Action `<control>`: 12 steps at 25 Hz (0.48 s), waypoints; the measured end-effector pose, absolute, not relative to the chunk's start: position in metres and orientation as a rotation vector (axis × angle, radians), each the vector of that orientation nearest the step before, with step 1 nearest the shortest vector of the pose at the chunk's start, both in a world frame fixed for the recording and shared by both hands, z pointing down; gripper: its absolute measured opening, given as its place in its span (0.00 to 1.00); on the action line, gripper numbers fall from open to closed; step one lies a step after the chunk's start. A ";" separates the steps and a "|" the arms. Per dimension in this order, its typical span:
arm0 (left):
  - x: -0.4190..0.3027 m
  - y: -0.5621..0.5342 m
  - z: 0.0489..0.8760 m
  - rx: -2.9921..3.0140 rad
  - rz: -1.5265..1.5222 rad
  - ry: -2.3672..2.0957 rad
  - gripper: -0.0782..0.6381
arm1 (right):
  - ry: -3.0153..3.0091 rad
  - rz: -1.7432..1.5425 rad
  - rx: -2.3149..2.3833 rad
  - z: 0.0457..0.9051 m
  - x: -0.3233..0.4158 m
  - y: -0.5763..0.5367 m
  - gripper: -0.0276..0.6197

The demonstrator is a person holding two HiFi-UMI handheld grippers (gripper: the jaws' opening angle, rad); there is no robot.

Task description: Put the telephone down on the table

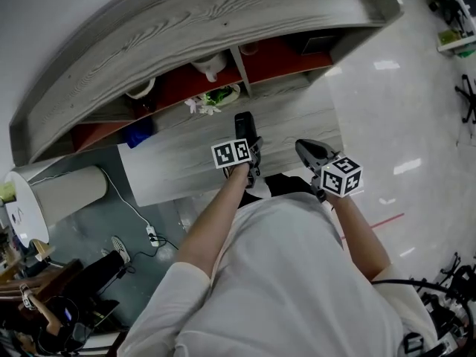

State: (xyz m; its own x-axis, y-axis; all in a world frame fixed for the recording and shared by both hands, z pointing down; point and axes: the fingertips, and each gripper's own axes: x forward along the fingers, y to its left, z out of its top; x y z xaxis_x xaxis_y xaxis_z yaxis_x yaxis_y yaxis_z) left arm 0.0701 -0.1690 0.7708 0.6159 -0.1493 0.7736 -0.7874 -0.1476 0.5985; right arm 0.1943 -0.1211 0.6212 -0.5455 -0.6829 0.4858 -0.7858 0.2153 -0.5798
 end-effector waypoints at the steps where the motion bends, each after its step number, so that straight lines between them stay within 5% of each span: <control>1: 0.074 -0.170 0.775 1.646 0.678 -0.795 0.51 | -2.354 1.249 1.424 0.622 0.196 -0.121 0.07; 12: 0.121 -0.199 0.820 1.599 0.835 -0.964 0.51 | -2.310 1.335 1.413 0.646 0.232 -0.103 0.07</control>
State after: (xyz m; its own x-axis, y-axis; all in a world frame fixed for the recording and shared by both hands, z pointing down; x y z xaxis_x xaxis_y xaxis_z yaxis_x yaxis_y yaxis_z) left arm 0.1210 -0.1991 0.8198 0.4337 -0.1732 0.8843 -0.8999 -0.1334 0.4152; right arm 0.2322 -0.1025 0.6462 -0.5561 -0.6596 0.5056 -0.7674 0.1740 -0.6171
